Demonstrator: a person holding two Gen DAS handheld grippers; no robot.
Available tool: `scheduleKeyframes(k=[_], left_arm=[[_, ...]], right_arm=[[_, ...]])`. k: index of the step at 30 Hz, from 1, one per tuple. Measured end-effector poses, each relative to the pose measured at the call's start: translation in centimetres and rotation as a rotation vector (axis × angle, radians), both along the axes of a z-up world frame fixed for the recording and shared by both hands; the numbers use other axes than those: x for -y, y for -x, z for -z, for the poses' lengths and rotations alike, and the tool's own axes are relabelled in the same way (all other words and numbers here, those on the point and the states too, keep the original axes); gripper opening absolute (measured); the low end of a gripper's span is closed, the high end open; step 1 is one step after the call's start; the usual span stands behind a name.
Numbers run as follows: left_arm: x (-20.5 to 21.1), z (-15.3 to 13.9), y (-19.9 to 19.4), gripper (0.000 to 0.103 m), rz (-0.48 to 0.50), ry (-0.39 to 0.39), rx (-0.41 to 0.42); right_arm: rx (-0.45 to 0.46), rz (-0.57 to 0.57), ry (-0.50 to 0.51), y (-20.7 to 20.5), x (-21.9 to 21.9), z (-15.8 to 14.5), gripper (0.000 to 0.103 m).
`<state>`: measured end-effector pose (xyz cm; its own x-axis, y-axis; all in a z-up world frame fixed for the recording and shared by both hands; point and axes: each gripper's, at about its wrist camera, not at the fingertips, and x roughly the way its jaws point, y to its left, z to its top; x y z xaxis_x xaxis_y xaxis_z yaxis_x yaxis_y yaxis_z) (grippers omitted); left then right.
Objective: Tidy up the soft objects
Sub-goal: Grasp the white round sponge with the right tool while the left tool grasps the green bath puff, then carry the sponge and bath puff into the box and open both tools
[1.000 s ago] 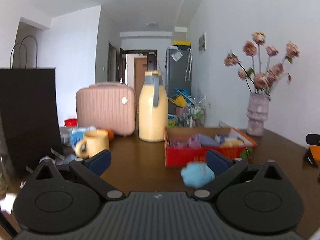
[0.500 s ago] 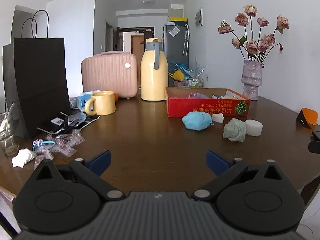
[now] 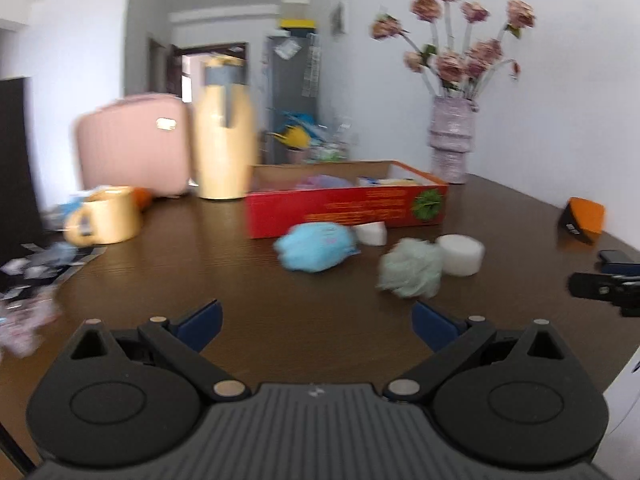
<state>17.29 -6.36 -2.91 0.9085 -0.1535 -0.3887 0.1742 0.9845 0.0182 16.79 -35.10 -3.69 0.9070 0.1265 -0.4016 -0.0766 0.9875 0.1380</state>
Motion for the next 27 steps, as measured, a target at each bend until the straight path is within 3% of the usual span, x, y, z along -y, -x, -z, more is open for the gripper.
scheduleKeyframes(k=[7, 10, 12, 15, 21, 27], left_arm=[[5.9, 1.0, -8.4, 0.102, 0.156, 0.002, -0.071], [7.7, 1.8, -11.8, 0.083, 0.216, -0.007, -0.092], [8.4, 2.6, -13.7, 0.057, 0.25, -0.003, -0.132], [8.0, 4.0, -16.2, 0.044, 0.3, 0.08, -0.247], [6.3, 3.9, -16.7, 0.041, 0.274, 0.156, -0.245], [6.3, 3.6, -16.8, 0.04, 0.257, 0.148, -0.233]], right_arm=[[-0.061, -0.042, 0.006, -7.8, 0.3, 0.0, 0.091], [-0.084, -0.076, 0.02, -11.4, -0.2, 0.4, 0.088], [-0.099, -0.088, 0.02, -13.8, -0.5, 0.8, 0.088], [-0.125, -0.102, 0.006, -16.6, -0.8, 1.5, 0.086], [-0.206, -0.127, 0.019, -20.5, -2.1, 3.6, 0.057], [-0.203, -0.105, -0.022, -20.2, -1.9, 3.7, 0.056]])
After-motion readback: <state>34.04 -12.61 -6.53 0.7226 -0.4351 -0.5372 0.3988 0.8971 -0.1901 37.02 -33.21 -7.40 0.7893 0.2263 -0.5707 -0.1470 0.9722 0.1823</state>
